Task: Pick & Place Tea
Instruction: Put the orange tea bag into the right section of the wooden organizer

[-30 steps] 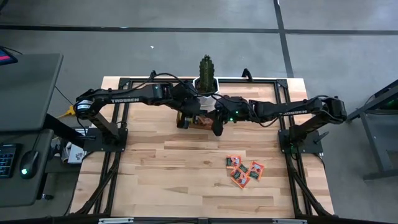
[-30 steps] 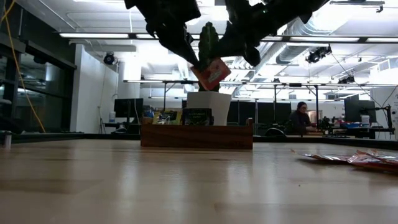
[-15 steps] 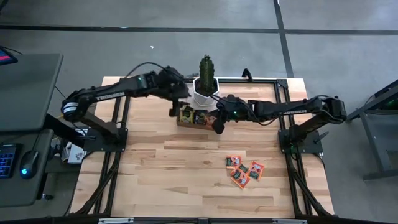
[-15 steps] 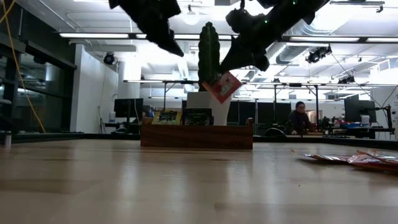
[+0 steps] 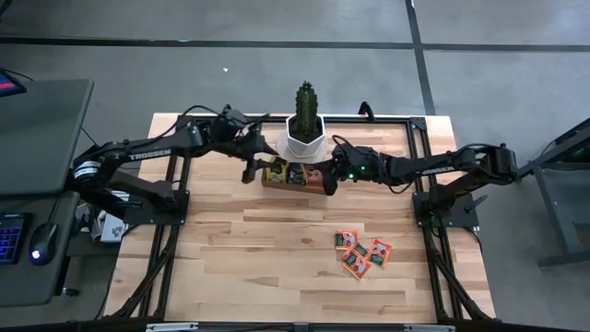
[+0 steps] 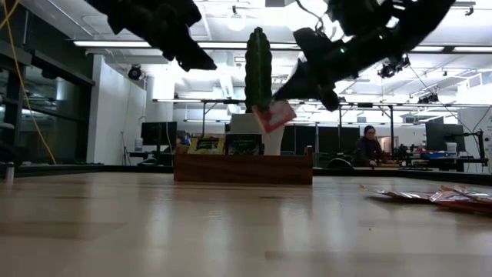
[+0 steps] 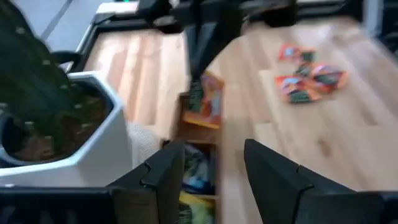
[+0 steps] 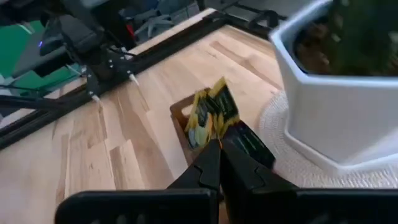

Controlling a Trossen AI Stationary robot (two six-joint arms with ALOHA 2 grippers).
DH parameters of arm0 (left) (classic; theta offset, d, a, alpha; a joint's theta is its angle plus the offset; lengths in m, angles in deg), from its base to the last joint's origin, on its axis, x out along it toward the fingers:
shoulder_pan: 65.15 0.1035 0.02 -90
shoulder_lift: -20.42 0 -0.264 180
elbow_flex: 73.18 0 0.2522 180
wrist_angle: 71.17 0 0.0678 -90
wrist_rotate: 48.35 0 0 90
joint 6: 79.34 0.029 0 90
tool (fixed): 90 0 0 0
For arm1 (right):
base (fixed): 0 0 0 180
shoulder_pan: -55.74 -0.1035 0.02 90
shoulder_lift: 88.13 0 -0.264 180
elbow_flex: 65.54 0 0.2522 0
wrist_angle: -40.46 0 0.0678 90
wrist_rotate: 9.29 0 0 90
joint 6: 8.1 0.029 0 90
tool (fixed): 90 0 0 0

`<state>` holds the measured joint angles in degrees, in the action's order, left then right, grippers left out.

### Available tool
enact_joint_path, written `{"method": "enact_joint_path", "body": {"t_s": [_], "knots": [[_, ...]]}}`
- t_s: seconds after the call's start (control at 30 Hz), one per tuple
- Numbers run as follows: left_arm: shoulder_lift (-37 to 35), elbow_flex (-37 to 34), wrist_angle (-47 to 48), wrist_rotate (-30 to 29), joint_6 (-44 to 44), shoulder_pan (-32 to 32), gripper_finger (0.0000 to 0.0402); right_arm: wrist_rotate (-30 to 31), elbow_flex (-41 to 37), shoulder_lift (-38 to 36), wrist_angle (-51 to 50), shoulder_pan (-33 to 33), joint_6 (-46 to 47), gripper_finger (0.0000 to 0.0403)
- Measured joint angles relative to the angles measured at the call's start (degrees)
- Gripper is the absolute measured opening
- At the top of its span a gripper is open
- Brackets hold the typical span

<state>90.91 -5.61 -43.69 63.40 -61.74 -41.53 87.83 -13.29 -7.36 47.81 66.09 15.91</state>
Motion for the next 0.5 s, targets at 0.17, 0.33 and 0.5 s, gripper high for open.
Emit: {"method": "enact_joint_path", "body": {"t_s": [0.17,0.33,0.5], "knots": [[-0.97,-4.24,-7.63,2.96,-4.65,0.00,0.0166,0.87,-4.09,0.28,2.21,2.20,1.77,0.0000],[-1.08,-5.15,-13.50,5.37,-7.38,0.00,0.0166,0.31,-5.69,0.02,4.03,3.90,2.98,0.0000],[-1.04,-5.21,-14.79,6.01,-7.50,0.00,0.0166,-0.82,-5.57,0.13,4.24,4.30,2.55,0.0000]]}}
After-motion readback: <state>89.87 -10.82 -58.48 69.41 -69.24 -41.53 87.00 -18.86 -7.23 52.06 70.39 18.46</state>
